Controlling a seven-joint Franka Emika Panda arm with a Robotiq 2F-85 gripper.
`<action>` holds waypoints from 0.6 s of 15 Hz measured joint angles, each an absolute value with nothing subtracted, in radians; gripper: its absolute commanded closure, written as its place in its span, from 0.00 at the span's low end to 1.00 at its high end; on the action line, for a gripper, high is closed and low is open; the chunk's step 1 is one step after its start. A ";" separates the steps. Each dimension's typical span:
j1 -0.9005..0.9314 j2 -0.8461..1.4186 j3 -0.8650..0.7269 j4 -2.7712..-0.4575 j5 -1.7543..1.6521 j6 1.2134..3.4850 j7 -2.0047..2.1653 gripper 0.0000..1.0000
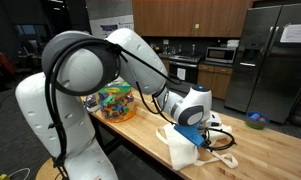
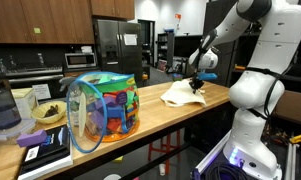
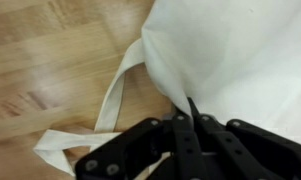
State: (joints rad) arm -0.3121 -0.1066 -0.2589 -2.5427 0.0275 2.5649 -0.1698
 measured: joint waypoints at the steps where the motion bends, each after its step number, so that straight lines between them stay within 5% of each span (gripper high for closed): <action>1: -0.328 -0.107 -0.268 -2.544 -0.041 2.585 -0.111 0.99; 9: -0.345 -0.049 -0.259 -2.447 -0.287 2.774 0.073 0.99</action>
State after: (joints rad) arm -0.3449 -0.0488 -0.2594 -2.4472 -0.2865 2.7739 0.0725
